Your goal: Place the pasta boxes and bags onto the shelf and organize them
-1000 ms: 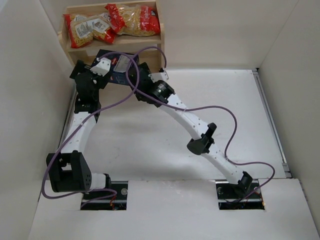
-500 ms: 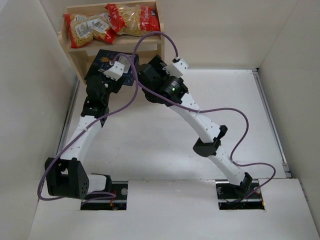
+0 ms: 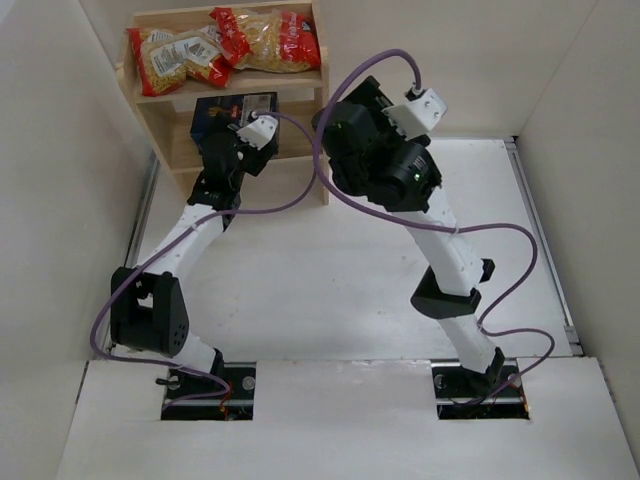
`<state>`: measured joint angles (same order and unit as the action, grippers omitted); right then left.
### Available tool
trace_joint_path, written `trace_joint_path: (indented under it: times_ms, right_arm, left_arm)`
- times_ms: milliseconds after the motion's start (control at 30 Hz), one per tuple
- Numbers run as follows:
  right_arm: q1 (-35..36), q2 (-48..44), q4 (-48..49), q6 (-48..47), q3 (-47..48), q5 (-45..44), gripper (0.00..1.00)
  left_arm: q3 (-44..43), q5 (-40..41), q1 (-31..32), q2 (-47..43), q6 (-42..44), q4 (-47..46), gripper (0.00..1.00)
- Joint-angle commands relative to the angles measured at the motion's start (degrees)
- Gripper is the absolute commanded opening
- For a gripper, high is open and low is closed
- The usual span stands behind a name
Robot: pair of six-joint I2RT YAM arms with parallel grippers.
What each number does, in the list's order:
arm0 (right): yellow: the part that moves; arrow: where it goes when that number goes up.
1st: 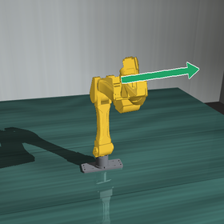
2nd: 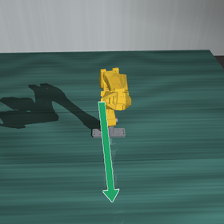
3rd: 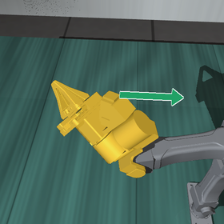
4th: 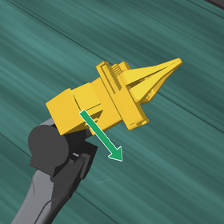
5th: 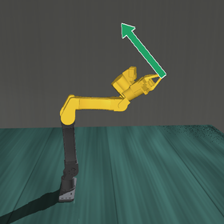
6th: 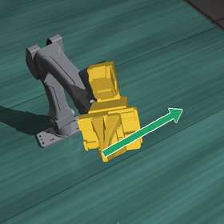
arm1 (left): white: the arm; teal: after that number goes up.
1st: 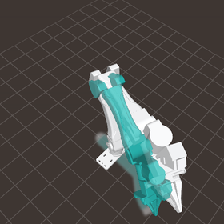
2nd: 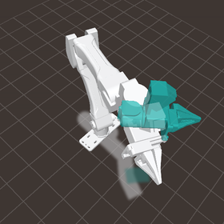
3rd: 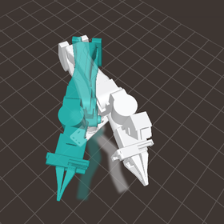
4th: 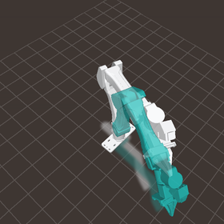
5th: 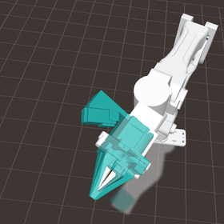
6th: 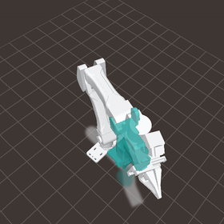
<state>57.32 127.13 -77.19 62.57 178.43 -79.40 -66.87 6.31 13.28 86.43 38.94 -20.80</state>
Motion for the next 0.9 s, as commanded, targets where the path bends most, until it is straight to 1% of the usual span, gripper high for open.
trace_joint_path:
  times_ms: [0,100,200,233,333,400,433,500,533,600,667,733,767,800,833,867]
  right_arm:
    - [-1.2,-3.03,-21.86,-4.63,2.54,-3.13,1.0]
    - [-2.43,-3.29,-21.95,-11.21,2.54,-1.74,1.0]
    - [-6.73,-3.12,-22.13,-18.95,2.71,7.03,1.0]
    - [-9.26,-3.29,-21.95,-21.41,2.8,11.76,1.0]
    - [-17.61,-2.95,-21.43,-31.67,2.89,26.44,1.0]
    - [-21.05,-2.15,-20.47,-39.76,2.89,31.47,1.0]
    - [-22.37,-2.32,-19.76,-41.28,2.89,34.19,1.0]
    - [-24.92,-3.2,-18.35,-41.64,2.89,41.31,1.0]
    - [-25.98,-3.38,-18.44,-41.82,2.89,43.34,1.0]
    - [-27.21,-3.38,-19.92,-41.3,2.89,43.97,1.0]
    - [-27.22,-4.43,-20.54,-41.29,2.89,48.43,1.0]
    - [-26.61,-7.23,-20.72,-41.91,2.02,53.88,1.0]
    - [-25.82,-9.25,-20.72,-42.09,0.44,54.6,1.0]
    - [-24.86,-13.27,-20.46,-42.35,-3.66,54.18,1.0]
    - [-24.06,-18.45,-19.76,-42.79,-10.32,52.69,1.0]
    - [-22.84,-25.98,-17.32,-43.57,-21.26,50.85,1.0]
  left_arm:
    - [-1.69,0.73,0.65,-1.87,-0.09,-1.7,1.0]
    - [3.04,-0.68,0.39,-8.27,0.87,-1.0,1.0]
    - [9.37,-1.47,1.0,-18.81,2.89,1.71,1.0]
    - [11.22,-1.47,1.61,-23.28,3.42,3.81,1.0]
    - [14.13,-1.47,2.41,-37.0,3.6,15.13,1.0]
    - [13.61,0.01,0.92,-44.3,2.03,24.88,1.0]
    - [13.09,1.5,-0.48,-47.29,0.19,29.71,1.0]
    - [12.47,3.09,-3.9,-52.57,-4.2,39.64,1.0]
    - [12.21,3.19,-5.83,-54.94,-6.14,44.48,1.0]
    - [12.2,2.84,-9.26,-58.82,-10.18,52.22,1.0]
    - [11.94,1.79,-11.91,-60.94,-13.61,58.91,1.0]
    - [11.94,0.91,-13.93,-62.43,-16.25,63.41,1.0]
    - [11.94,0.47,-14.72,-63.05,-17.13,64.9,1.0]
    - [11.85,0.11,-15.43,-63.66,-18.1,65.87,1.0]
    - [11.85,0.02,-15.87,-64.02,-18.8,66.41,1.0]
    - [11.85,-0.06,-16.31,-64.46,-19.68,66.67,1.0]
